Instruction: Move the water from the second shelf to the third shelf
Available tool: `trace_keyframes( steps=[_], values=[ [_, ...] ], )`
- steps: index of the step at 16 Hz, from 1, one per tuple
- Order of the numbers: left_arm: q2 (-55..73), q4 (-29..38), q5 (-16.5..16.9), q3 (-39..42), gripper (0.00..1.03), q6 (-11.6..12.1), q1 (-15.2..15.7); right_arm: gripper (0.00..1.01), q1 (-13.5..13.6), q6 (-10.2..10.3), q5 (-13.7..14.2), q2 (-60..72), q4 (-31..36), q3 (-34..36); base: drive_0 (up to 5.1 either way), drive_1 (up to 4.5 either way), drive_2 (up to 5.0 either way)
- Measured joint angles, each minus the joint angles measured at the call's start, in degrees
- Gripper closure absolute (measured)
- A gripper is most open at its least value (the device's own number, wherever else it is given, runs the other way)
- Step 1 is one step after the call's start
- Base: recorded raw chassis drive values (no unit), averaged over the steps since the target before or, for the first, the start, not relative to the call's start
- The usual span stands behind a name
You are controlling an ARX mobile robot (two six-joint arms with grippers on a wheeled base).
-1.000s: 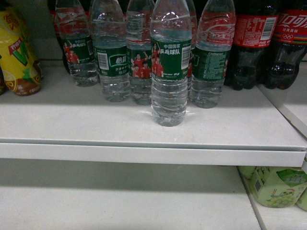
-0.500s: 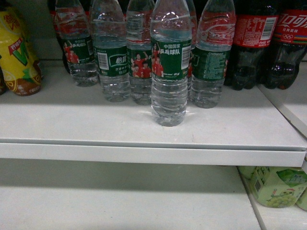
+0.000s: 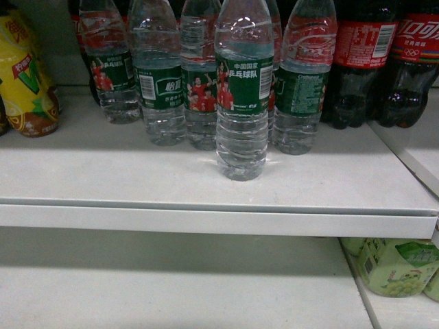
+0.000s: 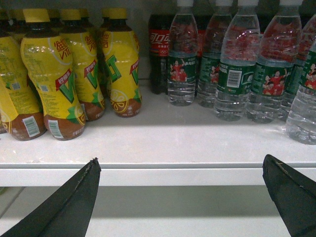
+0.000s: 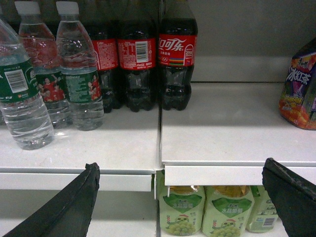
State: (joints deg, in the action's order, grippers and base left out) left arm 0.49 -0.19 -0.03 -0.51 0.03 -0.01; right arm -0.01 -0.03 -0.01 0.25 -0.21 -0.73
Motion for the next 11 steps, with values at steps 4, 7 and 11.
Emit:
trace_keyframes(
  steps=[4,7,11],
  values=[
    [0.0,0.0,0.0,0.0,0.05,0.0,0.0,0.03,-7.7,6.0,-9.0,11.8,-2.0,-4.1,0.0,0.0,0.0],
    [0.0,0.0,0.0,0.0,0.05,0.0,0.0,0.03,-13.0,5.4,-15.1,33.9,16.1,-17.0,0.0,0.0,0.0],
    [0.0,0.0,0.0,0.0,0.05,0.0,0.0,0.03,-3.2,4.0,-11.5,46.0,21.3,-23.5,0.0,0.0,0.0]
  ],
)
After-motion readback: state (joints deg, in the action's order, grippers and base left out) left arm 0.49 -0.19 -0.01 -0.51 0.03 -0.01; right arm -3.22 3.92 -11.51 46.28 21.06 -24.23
